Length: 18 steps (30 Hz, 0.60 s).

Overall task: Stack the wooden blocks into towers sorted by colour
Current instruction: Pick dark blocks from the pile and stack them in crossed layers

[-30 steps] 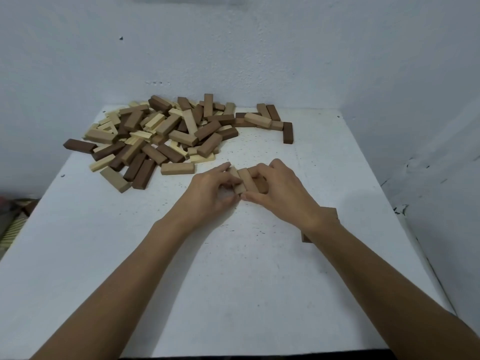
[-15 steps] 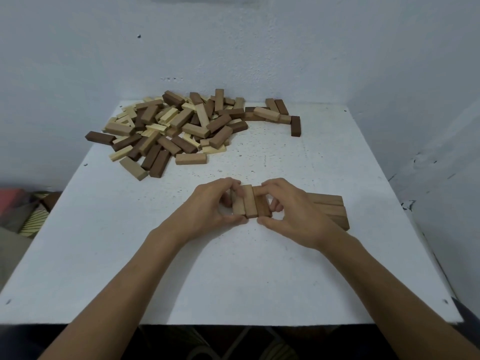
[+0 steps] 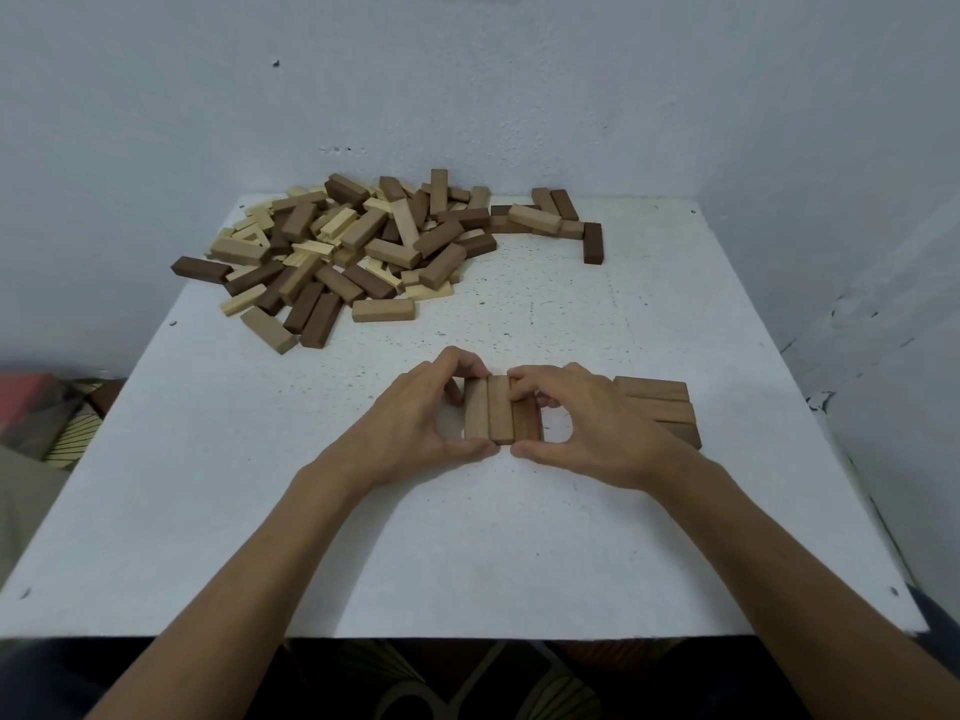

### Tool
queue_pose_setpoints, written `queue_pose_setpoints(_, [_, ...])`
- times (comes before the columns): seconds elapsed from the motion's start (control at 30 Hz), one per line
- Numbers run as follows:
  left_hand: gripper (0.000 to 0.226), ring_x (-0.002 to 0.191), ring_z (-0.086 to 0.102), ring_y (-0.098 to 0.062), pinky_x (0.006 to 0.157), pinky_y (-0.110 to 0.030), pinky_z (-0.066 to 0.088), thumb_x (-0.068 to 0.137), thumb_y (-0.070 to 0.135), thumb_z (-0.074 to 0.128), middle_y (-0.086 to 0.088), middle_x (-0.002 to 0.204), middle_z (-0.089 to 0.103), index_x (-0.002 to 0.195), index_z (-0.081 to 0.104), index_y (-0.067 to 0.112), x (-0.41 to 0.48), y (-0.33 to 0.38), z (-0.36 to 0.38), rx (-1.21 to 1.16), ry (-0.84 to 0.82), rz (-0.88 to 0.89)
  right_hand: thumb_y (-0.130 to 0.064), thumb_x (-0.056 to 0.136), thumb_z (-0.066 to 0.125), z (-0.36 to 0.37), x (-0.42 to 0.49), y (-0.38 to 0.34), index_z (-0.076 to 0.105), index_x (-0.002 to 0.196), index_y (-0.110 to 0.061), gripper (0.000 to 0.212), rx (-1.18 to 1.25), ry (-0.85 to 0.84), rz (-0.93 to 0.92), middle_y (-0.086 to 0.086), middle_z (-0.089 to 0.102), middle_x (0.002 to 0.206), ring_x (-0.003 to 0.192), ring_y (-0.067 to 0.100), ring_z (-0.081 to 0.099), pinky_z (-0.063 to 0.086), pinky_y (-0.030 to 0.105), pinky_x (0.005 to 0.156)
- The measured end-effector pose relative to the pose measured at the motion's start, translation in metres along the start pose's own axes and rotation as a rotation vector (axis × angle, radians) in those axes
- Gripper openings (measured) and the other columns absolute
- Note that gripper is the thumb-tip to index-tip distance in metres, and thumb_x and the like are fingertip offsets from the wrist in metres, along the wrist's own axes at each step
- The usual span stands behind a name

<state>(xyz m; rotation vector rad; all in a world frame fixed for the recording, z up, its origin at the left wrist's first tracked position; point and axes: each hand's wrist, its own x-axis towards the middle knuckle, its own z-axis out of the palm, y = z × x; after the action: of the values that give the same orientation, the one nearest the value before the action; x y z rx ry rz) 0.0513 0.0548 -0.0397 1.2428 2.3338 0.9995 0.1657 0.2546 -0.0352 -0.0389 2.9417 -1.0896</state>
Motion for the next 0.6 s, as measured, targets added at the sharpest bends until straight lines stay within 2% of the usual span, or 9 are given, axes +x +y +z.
queue_pose_setpoints(0.1, [0.065, 0.099, 0.054, -0.008, 0.084, -0.033, 0.048, 0.067, 0.042, 0.084, 0.018, 0.118, 0.055, 0.118, 0.046, 0.032, 0.000, 0.000, 0.000, -0.001, 0.003, 0.011, -0.039, 0.081, 0.077, -0.001, 0.001, 0.001, 0.058, 0.122, -0.027, 0.046, -0.003, -0.009, -0.007, -0.017, 0.055, 0.131, 0.108, 0.004, 0.048, 0.045, 0.022, 0.092])
queue_pose_setpoints(0.2, [0.065, 0.101, 0.054, -0.010, 0.084, -0.033, 0.047, 0.066, 0.039, 0.086, 0.017, 0.116, 0.056, 0.117, 0.047, 0.031, 0.000, -0.001, 0.000, -0.015, 0.014, 0.009, -0.042, 0.080, 0.077, -0.003, 0.004, 0.000, 0.054, 0.122, -0.029, 0.049, -0.021, -0.023, 0.010, -0.020, 0.055, 0.115, 0.102, -0.004, 0.046, 0.038, 0.012, 0.081])
queue_pose_setpoints(0.3, [0.067, 0.104, 0.053, -0.011, 0.085, -0.036, 0.048, 0.063, 0.044, 0.084, 0.017, 0.116, 0.056, 0.117, 0.047, 0.031, 0.002, -0.002, 0.000, -0.030, 0.015, 0.008, -0.045, 0.079, 0.077, -0.005, 0.007, -0.001, 0.051, 0.122, -0.030, 0.052, -0.049, -0.028, 0.016, -0.018, 0.053, 0.110, 0.099, -0.002, 0.044, 0.036, 0.013, 0.077])
queue_pose_setpoints(0.43, [0.069, 0.107, 0.051, -0.011, 0.089, -0.040, 0.046, 0.059, 0.052, 0.082, 0.020, 0.118, 0.054, 0.116, 0.046, 0.035, 0.004, 0.001, -0.001, -0.011, 0.029, 0.018, -0.047, 0.077, 0.078, -0.011, 0.004, -0.005, 0.046, 0.123, -0.033, 0.057, -0.084, -0.024, 0.027, -0.015, 0.047, 0.113, 0.103, 0.007, 0.041, 0.043, 0.027, 0.080])
queue_pose_setpoints(0.5, [0.070, 0.109, 0.051, -0.012, 0.091, -0.041, 0.044, 0.059, 0.053, 0.082, 0.020, 0.118, 0.055, 0.116, 0.045, 0.037, 0.008, 0.009, -0.003, -0.016, 0.035, 0.035, -0.048, 0.074, 0.079, -0.019, 0.000, -0.005, 0.044, 0.123, -0.038, 0.061, -0.085, 0.005, 0.046, -0.011, 0.046, 0.117, 0.104, 0.007, 0.040, 0.044, 0.029, 0.080])
queue_pose_setpoints(0.6, [0.070, 0.111, 0.051, -0.012, 0.092, -0.042, 0.044, 0.060, 0.056, 0.078, 0.021, 0.119, 0.055, 0.117, 0.042, 0.037, 0.021, 0.027, -0.001, -0.014, 0.018, 0.077, -0.047, 0.073, 0.080, -0.039, -0.012, -0.002, 0.042, 0.124, -0.038, 0.064, -0.108, 0.044, 0.062, -0.020, 0.042, 0.113, 0.105, 0.006, 0.039, 0.043, 0.027, 0.081])
